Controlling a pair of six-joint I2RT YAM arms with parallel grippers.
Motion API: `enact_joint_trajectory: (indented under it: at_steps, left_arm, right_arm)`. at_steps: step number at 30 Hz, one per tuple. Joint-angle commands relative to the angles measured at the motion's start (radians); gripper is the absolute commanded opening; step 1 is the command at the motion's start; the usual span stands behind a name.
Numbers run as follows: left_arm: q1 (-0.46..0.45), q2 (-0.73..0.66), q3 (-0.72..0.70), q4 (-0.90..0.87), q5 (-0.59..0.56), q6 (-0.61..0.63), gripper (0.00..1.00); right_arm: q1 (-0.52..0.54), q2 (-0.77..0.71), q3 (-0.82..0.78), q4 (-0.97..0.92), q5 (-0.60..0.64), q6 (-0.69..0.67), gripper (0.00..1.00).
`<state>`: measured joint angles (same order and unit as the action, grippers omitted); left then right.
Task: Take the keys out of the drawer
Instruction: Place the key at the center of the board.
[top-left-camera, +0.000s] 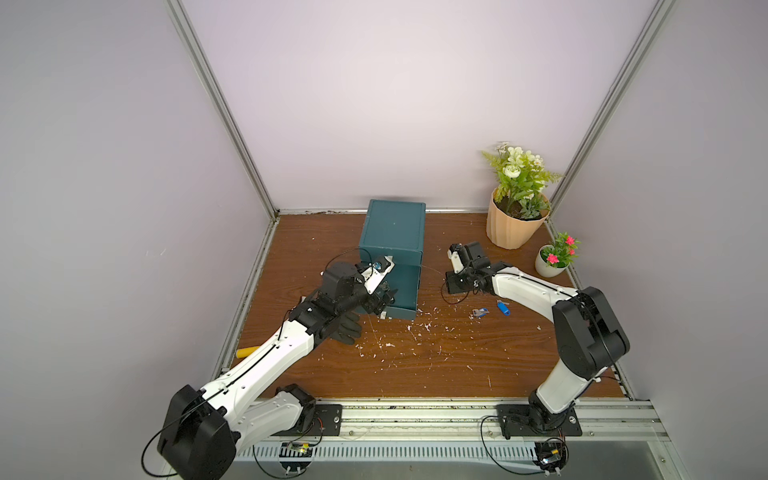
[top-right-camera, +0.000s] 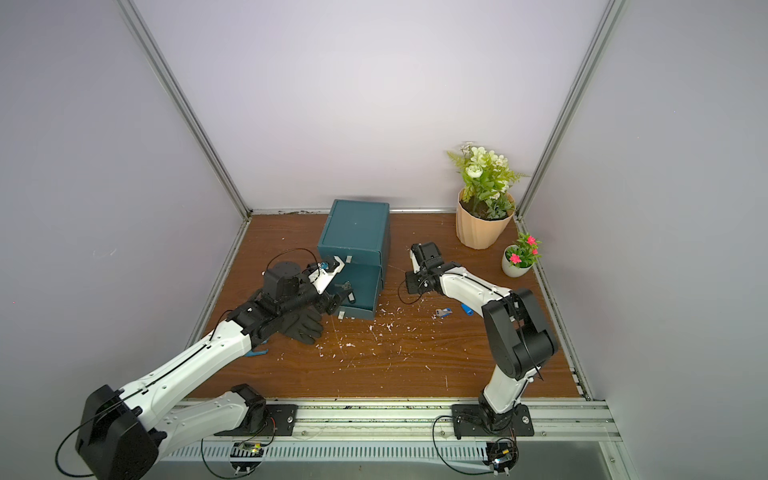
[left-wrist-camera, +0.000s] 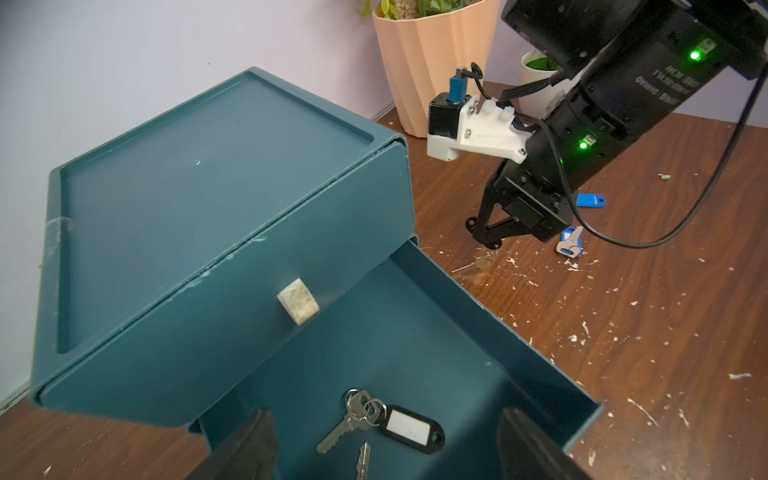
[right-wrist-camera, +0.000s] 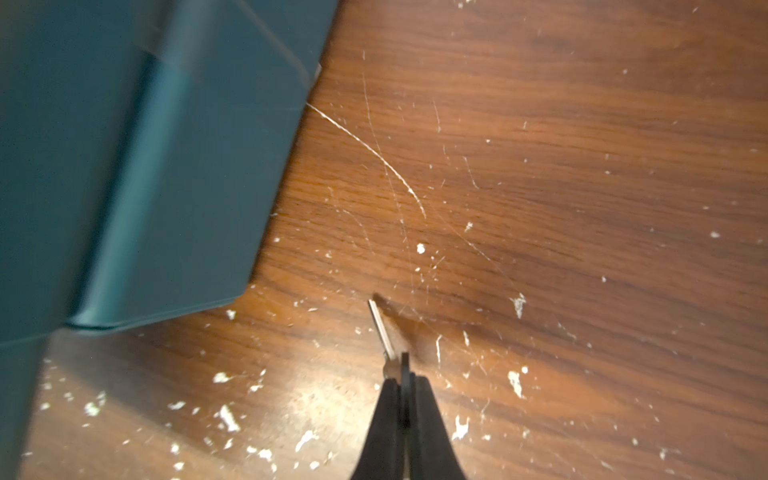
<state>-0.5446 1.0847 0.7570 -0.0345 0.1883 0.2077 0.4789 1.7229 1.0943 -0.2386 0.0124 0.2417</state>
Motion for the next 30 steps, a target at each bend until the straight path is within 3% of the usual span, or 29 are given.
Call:
enact_joint_trajectory:
  at_steps: [1, 6, 18, 25, 30]
  left_arm:
    - [-0.006, 0.012, 0.046, -0.023, -0.095, -0.048, 0.86]
    - [-0.006, 0.016, 0.050, -0.008, -0.113, -0.104, 0.86]
    - [-0.005, -0.081, -0.018, 0.033, -0.192, -0.231, 0.86]
    - [0.013, -0.135, -0.027, 0.006, -0.257, -0.331, 0.88]
    - [0.049, -0.181, -0.037, -0.026, -0.254, -0.300, 0.88]
  right_arm:
    - [-0.007, -0.009, 0.039, -0.015, -0.028, -0.029, 0.17]
    - [-0.011, -0.001, 0.093, -0.071, -0.053, -0.052, 0.31]
    - [0.010, -0.161, 0.245, -0.256, -0.038, -0.070, 0.32]
    - [0.147, -0.172, 0.419, -0.352, -0.026, -0.084, 0.33]
    - [0.300, -0.130, 0.495, -0.363, -0.040, -0.087, 0.37]
